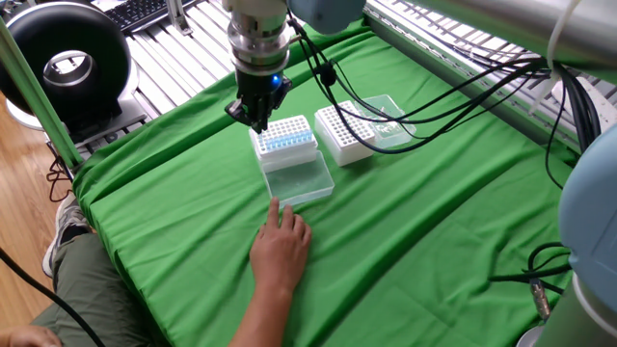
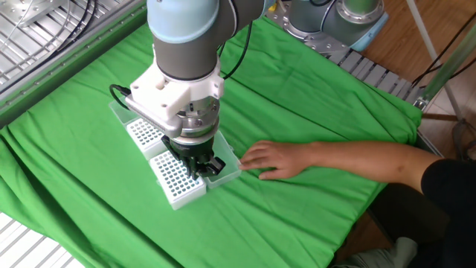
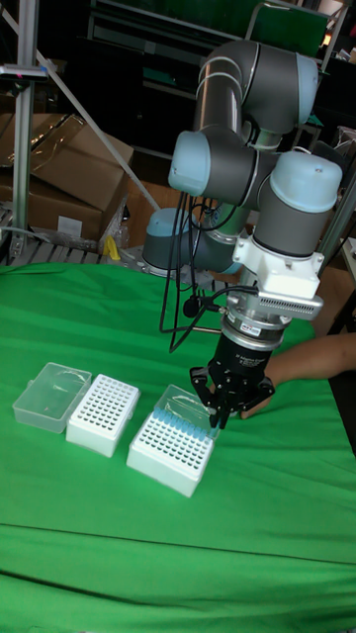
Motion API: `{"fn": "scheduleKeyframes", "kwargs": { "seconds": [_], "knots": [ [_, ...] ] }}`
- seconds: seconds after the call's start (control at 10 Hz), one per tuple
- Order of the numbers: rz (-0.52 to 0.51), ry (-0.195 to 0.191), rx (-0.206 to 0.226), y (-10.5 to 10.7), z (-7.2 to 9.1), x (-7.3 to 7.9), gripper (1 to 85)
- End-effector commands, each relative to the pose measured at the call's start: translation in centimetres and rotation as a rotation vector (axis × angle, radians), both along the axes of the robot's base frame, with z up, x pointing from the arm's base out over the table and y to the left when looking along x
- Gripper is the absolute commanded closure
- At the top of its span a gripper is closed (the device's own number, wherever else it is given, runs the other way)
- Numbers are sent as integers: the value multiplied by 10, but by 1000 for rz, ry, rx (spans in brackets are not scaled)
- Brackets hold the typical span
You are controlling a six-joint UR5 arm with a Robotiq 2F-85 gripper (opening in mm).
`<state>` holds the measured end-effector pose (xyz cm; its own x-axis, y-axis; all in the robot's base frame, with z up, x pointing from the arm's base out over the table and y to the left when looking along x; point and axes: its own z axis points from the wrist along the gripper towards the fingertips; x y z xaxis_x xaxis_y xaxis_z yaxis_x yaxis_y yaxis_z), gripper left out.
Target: Insert a medium pipette tip into the holder for medium pipette tips
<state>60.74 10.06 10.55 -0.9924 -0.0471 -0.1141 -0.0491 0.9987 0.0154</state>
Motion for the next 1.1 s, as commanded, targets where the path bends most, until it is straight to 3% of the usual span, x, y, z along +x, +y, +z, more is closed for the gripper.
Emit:
{"fn": "scheduleKeyframes", "kwargs": {
  "seconds": [0.0,0.2,0.3,0.4,0.7,0.9,1.0],
  "knots": [
    [1,-16,9,0,-8,4,847],
    [13,-19,1,-2,-15,5,847],
    [27,0,-9,-4,-17,0,847],
    [55,15,-9,-3,-18,-3,717],
    [80,34,6,4,-24,-9,580],
    [85,36,7,4,-24,-10,563],
    [86,48,-19,-3,-24,-12,577]
  ]
}}
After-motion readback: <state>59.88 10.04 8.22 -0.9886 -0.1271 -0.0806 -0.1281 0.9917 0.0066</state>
